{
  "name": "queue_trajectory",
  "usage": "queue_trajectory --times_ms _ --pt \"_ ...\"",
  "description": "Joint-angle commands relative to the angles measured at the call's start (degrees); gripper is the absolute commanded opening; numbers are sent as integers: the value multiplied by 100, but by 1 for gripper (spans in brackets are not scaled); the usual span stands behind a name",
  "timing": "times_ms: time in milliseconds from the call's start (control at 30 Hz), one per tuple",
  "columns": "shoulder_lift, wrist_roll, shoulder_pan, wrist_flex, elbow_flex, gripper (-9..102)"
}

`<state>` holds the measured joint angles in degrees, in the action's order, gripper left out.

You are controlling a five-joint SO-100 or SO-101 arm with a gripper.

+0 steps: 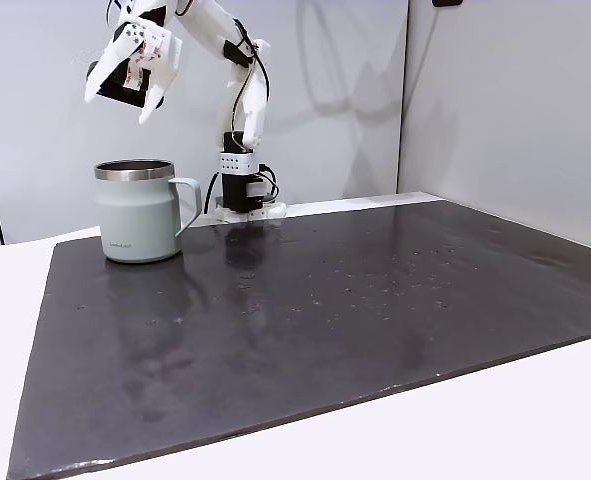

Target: Grasp a pengrip and put it in the cup.

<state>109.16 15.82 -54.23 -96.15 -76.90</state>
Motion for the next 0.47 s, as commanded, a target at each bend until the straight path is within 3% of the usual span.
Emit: queue_trajectory --times_ms 0,433 --pt "88 -123 -70 62 70 35" --pt "281 -132 35 9 -114 35"
